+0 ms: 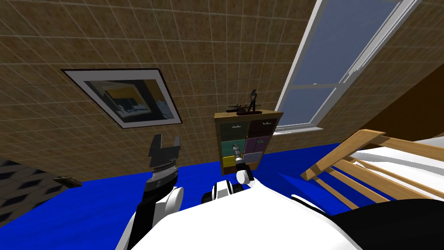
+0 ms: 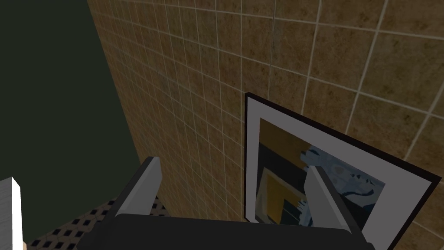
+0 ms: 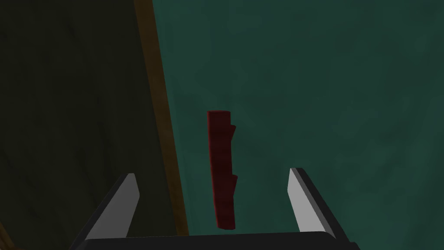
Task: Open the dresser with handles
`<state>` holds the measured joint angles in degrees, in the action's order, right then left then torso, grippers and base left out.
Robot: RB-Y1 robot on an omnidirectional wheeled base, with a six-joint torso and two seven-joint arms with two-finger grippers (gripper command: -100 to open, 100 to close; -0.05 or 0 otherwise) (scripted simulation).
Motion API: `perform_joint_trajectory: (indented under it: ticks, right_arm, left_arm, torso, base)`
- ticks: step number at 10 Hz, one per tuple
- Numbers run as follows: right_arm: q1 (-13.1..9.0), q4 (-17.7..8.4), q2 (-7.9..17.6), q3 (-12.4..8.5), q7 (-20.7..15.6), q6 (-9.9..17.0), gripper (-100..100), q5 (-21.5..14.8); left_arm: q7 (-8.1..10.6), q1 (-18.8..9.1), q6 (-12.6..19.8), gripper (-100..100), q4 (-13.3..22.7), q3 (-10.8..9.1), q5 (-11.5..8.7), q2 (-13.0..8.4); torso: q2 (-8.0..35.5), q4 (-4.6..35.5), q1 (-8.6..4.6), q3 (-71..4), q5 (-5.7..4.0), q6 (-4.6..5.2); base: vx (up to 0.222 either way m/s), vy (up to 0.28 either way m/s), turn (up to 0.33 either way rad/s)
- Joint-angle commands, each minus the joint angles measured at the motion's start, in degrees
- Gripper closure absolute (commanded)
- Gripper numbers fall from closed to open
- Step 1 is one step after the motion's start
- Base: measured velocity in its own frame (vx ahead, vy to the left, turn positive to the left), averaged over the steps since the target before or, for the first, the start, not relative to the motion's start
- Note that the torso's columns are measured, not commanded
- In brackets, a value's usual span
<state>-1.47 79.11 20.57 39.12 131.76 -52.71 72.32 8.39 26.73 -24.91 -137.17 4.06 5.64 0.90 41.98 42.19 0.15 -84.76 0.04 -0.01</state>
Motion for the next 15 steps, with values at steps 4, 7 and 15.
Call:
perform_joint_trajectory:
  ticks: [4,7,15]
  right_arm:
    - [0.0,0.3,0.1,0.3,-0.2,0.1,100,-0.3]
    - [0.1,0.9,0.1,0.3,-0.7,0.9,100,0.0]
    - [-0.8,3.8,-8.6,-1.6,-11.8,4.5,-100,1.2]
  left_arm:
    - [0.00,0.0,0.0,0,0.0,0.00,0.0,0.0]
    - [0.00,0.0,0.0,0,0.0,0.00,0.0,0.0]
    - [0.00,0.0,0.0,0,0.0,0.00,0.0,0.0]
  torso:
    - [0.5,0.1,-0.32,0.3,-0.21,0.05]
    - [0.5,0.3,-0.21,0.3,-0.01,0.09]
    - [-0.1,0.1,-0.03,0.0,0.01,-0.02]
  base:
    - [-0.095,0.011,-0.011]
    - [-0.170,0.002,-0.031]
    - [-0.118,-0.061,0.005]
